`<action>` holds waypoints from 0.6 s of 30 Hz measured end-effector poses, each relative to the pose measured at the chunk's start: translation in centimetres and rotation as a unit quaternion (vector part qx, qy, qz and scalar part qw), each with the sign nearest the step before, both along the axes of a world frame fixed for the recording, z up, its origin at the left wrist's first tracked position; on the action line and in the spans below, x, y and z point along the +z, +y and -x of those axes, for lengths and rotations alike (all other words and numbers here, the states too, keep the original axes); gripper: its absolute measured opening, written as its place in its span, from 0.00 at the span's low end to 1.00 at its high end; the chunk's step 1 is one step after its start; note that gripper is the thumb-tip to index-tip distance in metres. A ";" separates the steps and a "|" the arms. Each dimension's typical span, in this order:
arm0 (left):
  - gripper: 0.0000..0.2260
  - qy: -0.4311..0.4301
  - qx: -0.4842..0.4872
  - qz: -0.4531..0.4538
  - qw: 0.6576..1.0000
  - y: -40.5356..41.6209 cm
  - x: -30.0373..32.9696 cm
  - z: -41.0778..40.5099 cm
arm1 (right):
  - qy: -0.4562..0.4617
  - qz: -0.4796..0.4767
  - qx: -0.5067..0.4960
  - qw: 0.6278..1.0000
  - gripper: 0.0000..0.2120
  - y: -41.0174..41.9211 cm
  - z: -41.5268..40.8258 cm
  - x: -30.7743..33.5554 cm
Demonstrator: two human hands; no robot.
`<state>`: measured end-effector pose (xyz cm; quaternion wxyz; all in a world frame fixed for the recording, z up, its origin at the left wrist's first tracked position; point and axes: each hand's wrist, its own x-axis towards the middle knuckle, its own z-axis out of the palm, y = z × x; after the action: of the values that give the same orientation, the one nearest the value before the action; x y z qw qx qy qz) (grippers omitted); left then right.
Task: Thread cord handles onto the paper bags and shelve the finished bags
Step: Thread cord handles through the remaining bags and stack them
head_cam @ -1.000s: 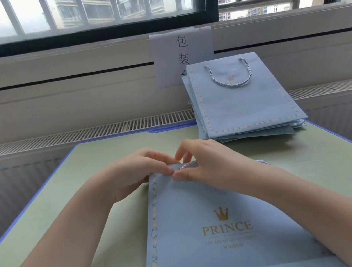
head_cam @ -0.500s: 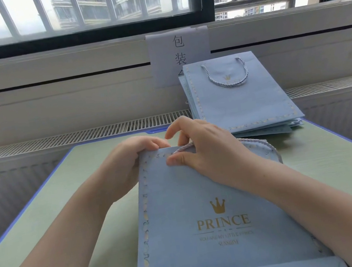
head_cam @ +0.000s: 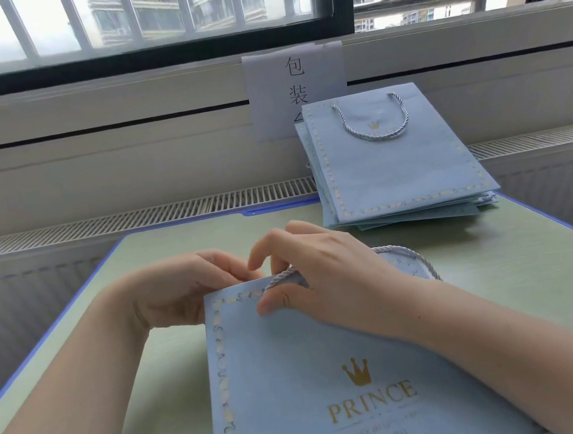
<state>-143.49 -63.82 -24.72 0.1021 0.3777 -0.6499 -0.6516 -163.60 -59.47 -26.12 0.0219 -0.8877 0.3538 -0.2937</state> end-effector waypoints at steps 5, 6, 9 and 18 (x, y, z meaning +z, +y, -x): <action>0.18 -0.031 -0.055 0.010 0.998 -0.2 -0.5 -0.3 | 0.037 0.013 0.006 0.999 0.18 0.2 -0.5 -0.5; 0.17 -0.038 -0.053 0.015 0.998 -0.2 -0.7 -0.3 | 0.044 0.004 0.008 0.999 0.17 0.2 -0.6 -0.6; 0.13 -0.047 -0.038 0.031 0.998 -0.4 -1.0 0.1 | 0.044 -0.029 0.011 0.999 0.17 0.1 -0.4 -0.6; 0.15 -0.115 -0.085 0.055 0.988 0.2 -0.3 0.4 | 0.038 -0.019 0.041 0.998 0.15 0.3 -0.6 -0.7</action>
<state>-143.88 -63.66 -25.07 -0.0085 0.3871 -0.7222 -0.5731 -162.95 -59.20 -26.85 0.0377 -0.9115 0.3230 -0.2520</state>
